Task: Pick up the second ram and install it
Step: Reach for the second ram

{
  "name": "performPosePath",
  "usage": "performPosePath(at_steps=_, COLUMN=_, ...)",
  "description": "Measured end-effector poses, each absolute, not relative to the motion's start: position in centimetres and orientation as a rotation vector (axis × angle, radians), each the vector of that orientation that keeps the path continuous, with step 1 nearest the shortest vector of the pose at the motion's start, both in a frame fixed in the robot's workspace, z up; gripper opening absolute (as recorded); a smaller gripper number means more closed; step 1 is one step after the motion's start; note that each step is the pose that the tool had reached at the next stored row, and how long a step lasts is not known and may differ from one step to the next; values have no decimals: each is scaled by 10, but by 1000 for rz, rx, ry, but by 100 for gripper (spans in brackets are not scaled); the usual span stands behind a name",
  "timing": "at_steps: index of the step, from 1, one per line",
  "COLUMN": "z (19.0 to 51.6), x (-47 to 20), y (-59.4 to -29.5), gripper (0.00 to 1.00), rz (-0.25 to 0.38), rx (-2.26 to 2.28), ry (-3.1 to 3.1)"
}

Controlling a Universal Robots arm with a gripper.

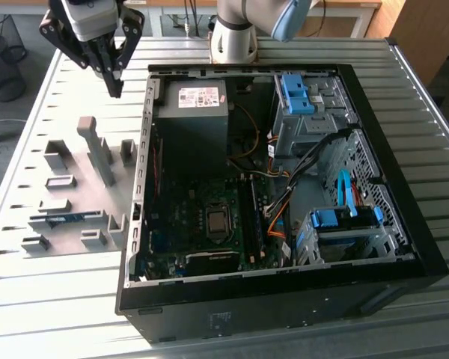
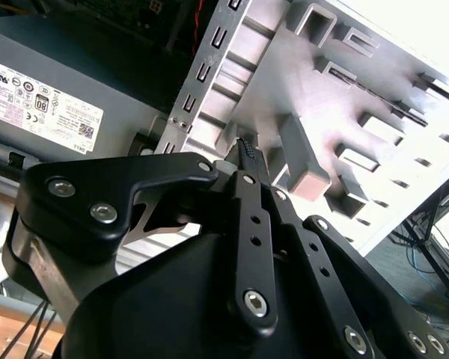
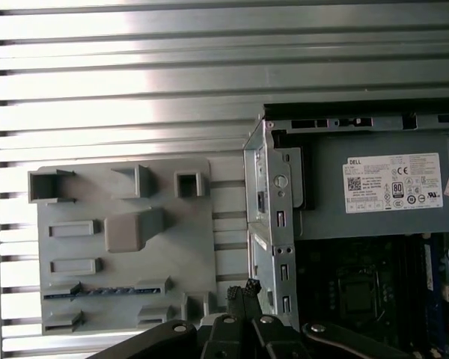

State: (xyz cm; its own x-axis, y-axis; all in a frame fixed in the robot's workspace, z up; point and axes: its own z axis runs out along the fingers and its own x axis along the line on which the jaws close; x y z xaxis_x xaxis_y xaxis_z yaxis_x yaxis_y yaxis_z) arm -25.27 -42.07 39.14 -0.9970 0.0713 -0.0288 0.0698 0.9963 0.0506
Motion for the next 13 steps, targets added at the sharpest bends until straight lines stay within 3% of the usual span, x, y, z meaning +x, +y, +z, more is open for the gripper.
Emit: performPosePath(at_steps=13, z=389, x=-285, y=-432, gripper=11, rz=77, rx=110, ry=3110)
